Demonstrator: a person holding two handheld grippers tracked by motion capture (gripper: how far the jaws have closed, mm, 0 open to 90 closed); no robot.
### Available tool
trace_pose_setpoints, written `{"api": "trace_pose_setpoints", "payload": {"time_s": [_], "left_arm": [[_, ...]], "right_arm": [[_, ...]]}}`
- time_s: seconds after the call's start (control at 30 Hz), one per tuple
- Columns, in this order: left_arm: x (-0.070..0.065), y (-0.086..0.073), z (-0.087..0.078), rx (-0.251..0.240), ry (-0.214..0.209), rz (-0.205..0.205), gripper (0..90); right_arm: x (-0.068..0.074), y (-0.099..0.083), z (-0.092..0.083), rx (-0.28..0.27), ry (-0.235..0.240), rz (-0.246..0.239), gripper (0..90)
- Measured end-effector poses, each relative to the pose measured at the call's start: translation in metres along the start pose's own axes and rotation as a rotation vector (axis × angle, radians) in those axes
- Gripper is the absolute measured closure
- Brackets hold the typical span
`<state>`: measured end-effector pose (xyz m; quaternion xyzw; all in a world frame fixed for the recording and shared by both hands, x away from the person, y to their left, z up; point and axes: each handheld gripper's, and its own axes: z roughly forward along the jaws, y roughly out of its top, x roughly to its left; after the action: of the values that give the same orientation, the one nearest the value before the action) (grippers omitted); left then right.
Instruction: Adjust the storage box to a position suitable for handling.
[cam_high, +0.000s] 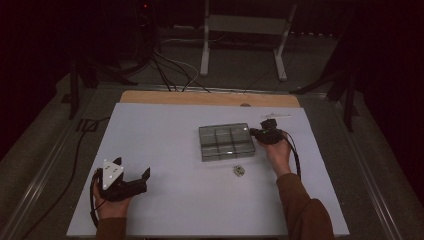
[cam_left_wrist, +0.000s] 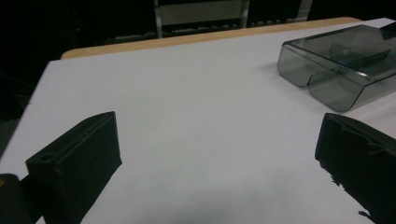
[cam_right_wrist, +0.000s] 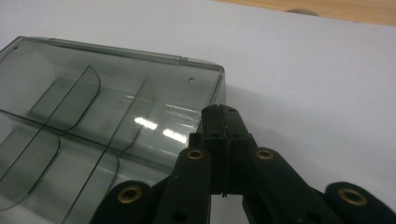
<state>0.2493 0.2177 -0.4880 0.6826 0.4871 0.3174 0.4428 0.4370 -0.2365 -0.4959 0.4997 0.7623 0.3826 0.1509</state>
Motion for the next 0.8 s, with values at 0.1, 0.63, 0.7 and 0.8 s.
{"api": "trace_pose_setpoints", "payload": {"time_s": [0.1,0.63,0.7,0.8], "left_arm": [[-0.011,0.005,0.010,0.001,-0.003,0.038,3.2],[-0.040,0.030,0.093,0.098,-0.077,-0.029,49.7],[-0.043,0.030,0.105,0.128,-0.091,-0.037,57.8],[-0.051,0.029,0.120,0.175,-0.118,-0.024,79.8]], "right_arm": [[0.010,-0.001,0.002,-0.007,0.014,0.003,90.0],[0.033,-0.011,0.014,0.033,0.072,-0.037,90.0],[0.033,-0.013,0.016,0.038,0.074,-0.033,90.0],[0.034,-0.019,0.020,0.053,0.074,-0.018,90.0]]}}
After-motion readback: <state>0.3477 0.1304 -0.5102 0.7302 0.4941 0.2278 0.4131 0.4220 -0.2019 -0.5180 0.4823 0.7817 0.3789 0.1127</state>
